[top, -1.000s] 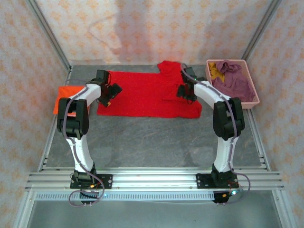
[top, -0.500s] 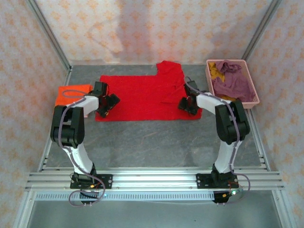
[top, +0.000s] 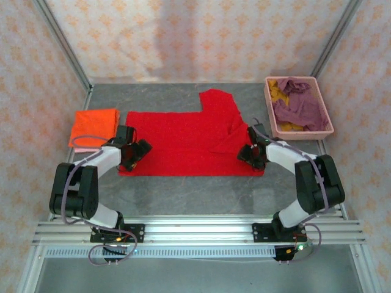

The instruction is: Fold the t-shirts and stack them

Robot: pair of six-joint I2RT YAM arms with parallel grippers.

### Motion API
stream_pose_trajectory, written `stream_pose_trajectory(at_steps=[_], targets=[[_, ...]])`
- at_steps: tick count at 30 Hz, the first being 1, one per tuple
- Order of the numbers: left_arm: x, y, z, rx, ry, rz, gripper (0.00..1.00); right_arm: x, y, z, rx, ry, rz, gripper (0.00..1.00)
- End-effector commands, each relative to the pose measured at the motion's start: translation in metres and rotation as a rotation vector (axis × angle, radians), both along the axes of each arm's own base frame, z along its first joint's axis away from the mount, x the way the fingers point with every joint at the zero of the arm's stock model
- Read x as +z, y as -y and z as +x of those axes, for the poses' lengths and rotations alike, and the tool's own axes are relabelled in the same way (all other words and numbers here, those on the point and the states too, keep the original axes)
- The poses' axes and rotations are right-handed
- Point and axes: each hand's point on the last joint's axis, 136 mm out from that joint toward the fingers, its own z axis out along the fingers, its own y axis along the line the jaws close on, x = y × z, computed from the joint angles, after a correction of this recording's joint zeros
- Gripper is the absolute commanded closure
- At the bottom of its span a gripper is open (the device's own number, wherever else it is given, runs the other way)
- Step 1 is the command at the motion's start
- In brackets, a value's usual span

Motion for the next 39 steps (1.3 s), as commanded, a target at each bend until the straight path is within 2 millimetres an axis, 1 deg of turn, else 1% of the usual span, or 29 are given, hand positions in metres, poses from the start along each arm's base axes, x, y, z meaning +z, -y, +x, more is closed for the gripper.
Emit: stream_pose_trajectory(at_steps=[1,4,7,10,14,16,19,22,23,24,26,30,34,39], targets=[[-0.031,-0.012,-0.072,0.042,-0.244,0.062,0.09,0.012,0.016,-0.020,-0.034,-0.031,-0.049,0.45],[-0.018,-0.012,-0.075,0.040,-0.221,0.073,0.09,0.038,0.011,-0.013,-0.031,0.043,-0.023,0.43],[-0.002,-0.012,-0.065,0.031,-0.175,0.079,0.08,0.061,0.001,0.005,-0.016,0.125,0.003,0.39],[0.015,-0.012,-0.050,0.024,-0.123,0.083,0.07,0.068,-0.019,0.025,0.005,0.154,0.048,0.38],[0.035,-0.012,-0.035,0.011,-0.067,0.099,0.06,0.062,-0.045,0.047,0.020,0.142,0.089,0.47],[0.042,-0.012,-0.031,0.005,-0.045,0.098,0.06,0.054,-0.051,0.052,0.019,0.125,0.091,0.50],[0.049,-0.011,-0.028,-0.006,-0.021,0.100,0.05,0.038,-0.049,0.052,0.012,0.087,0.068,0.51],[0.050,-0.012,-0.027,-0.017,-0.013,0.109,0.02,0.023,-0.046,0.050,0.012,0.052,0.042,0.51],[0.049,-0.012,-0.027,-0.018,-0.014,0.109,0.00,0.019,-0.047,0.050,0.014,0.041,0.041,0.51],[0.049,-0.012,-0.027,-0.019,-0.014,0.108,0.00,0.017,-0.048,0.049,0.016,0.034,0.046,0.52],[0.047,-0.011,-0.027,-0.020,-0.016,0.106,0.00,0.013,-0.052,0.050,0.019,0.026,0.066,0.57],[0.045,-0.010,-0.026,-0.024,-0.019,0.104,0.00,0.013,-0.059,0.054,0.016,0.028,0.099,0.75],[0.047,-0.008,-0.022,-0.034,-0.004,0.096,0.00,0.022,-0.060,0.061,0.020,0.051,0.102,1.00],[0.050,-0.002,-0.018,-0.058,0.021,0.080,0.00,0.043,-0.070,0.076,0.040,0.100,0.132,1.00]])
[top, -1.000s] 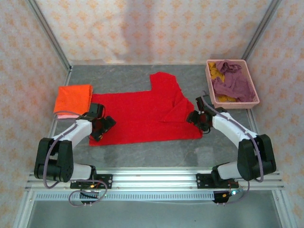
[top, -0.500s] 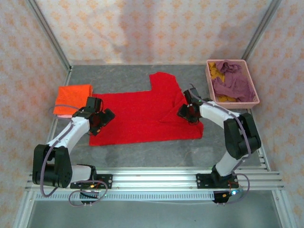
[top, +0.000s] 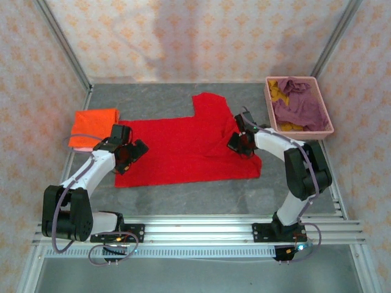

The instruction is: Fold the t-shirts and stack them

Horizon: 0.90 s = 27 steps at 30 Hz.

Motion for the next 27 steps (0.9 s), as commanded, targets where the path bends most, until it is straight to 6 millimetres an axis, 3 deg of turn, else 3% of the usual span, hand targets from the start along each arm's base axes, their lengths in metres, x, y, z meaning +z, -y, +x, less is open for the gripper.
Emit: stream_pose_trajectory(at_steps=[1,10,15,18,19,21,23,27], targets=[[0.006,0.008,0.008,-0.050,0.031,0.001,0.00,0.023,-0.012,0.020,0.020,0.064,0.033,1.00],[0.016,0.048,0.021,-0.202,0.120,-0.017,0.00,0.047,-0.047,0.065,0.068,0.142,0.073,1.00],[0.023,0.063,0.025,-0.265,0.164,-0.002,0.00,0.054,-0.057,0.094,0.068,0.189,0.067,0.98],[0.023,0.068,0.025,-0.287,0.167,0.003,0.00,0.057,-0.062,0.110,0.082,0.214,0.053,0.84],[0.023,0.069,0.025,-0.293,0.167,0.005,0.00,0.059,-0.064,0.114,0.096,0.220,0.054,0.68],[0.023,0.070,0.024,-0.304,0.165,0.011,0.00,0.066,-0.070,0.120,0.123,0.242,0.069,0.47],[0.023,0.069,0.024,-0.306,0.168,0.017,0.00,0.074,-0.070,0.123,0.136,0.271,0.055,0.41],[0.021,0.070,0.025,-0.317,0.177,0.024,0.00,0.084,-0.052,0.121,0.101,0.300,0.017,0.39]])
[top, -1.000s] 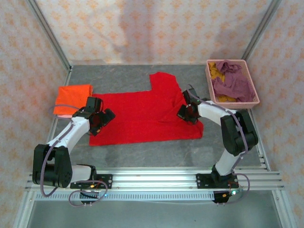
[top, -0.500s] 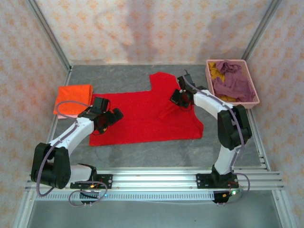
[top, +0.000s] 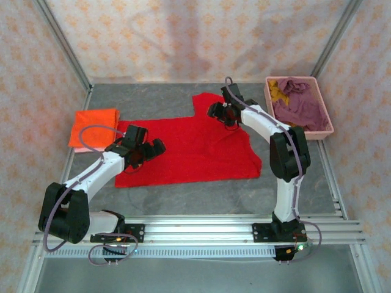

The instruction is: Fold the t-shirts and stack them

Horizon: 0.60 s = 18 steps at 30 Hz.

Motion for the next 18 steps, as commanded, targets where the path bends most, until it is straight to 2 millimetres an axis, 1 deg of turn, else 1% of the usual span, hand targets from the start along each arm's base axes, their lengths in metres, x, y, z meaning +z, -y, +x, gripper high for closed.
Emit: stream_pose_trajectory(at_steps=[1,3,5,7,9,12,13,15,16,17,18], targets=[[0.006,0.004,0.008,-0.034,0.045,0.022,0.00,0.019,0.022,-0.001,-0.045,0.059,-0.045,0.39],[0.009,0.010,0.015,-0.058,0.072,0.029,0.00,0.016,0.035,-0.008,-0.086,0.063,-0.049,0.40],[0.013,0.023,0.026,-0.113,0.106,0.039,0.00,0.010,0.048,-0.017,-0.123,0.056,-0.042,0.40],[0.021,0.045,0.042,-0.196,0.142,0.051,0.04,0.002,0.063,-0.028,-0.158,0.039,-0.035,0.40],[0.030,0.069,0.058,-0.265,0.167,0.064,0.04,-0.003,0.073,-0.038,-0.171,0.029,-0.032,0.41],[0.032,0.105,0.082,-0.390,0.167,0.107,0.03,-0.008,0.085,-0.056,-0.179,0.012,-0.054,0.42],[0.032,0.116,0.092,-0.417,0.162,0.113,0.04,-0.008,0.089,-0.061,-0.184,0.009,-0.058,0.42],[0.028,0.137,0.109,-0.453,0.156,0.111,0.11,-0.010,0.096,-0.072,-0.189,0.003,-0.059,0.42],[0.022,0.147,0.119,-0.464,0.143,0.104,0.16,-0.009,0.098,-0.077,-0.190,0.004,-0.059,0.42],[0.014,0.154,0.125,-0.475,0.120,0.100,0.19,-0.009,0.099,-0.082,-0.188,0.004,-0.059,0.42],[0.005,0.164,0.134,-0.485,0.100,0.097,0.23,-0.009,0.100,-0.087,-0.183,0.004,-0.059,0.42]])
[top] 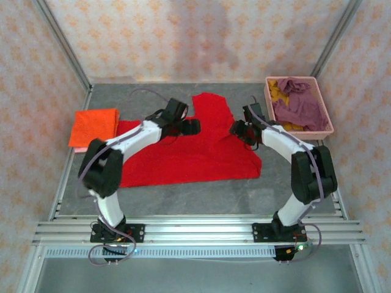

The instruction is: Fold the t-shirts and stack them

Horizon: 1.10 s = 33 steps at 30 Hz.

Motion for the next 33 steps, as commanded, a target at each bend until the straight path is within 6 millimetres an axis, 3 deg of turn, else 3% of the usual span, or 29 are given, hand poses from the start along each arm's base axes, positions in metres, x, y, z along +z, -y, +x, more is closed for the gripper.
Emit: stream_pose_trajectory(at_steps=[1,9,17,33], targets=[[-0.031,0.019,0.013,-0.066,-0.076,0.049,0.28,0.014,0.008,-0.009,-0.008,0.049,-0.005,0.42],[-0.043,0.068,0.053,-0.118,-0.070,0.056,0.60,-0.005,0.020,-0.049,0.022,-0.015,-0.042,0.42],[-0.069,0.089,0.064,-0.148,-0.130,0.059,0.68,-0.011,0.021,-0.058,0.015,-0.021,-0.027,0.42],[-0.080,0.100,0.060,-0.157,-0.162,0.028,0.79,-0.014,0.020,-0.060,0.014,-0.024,-0.020,0.43]])
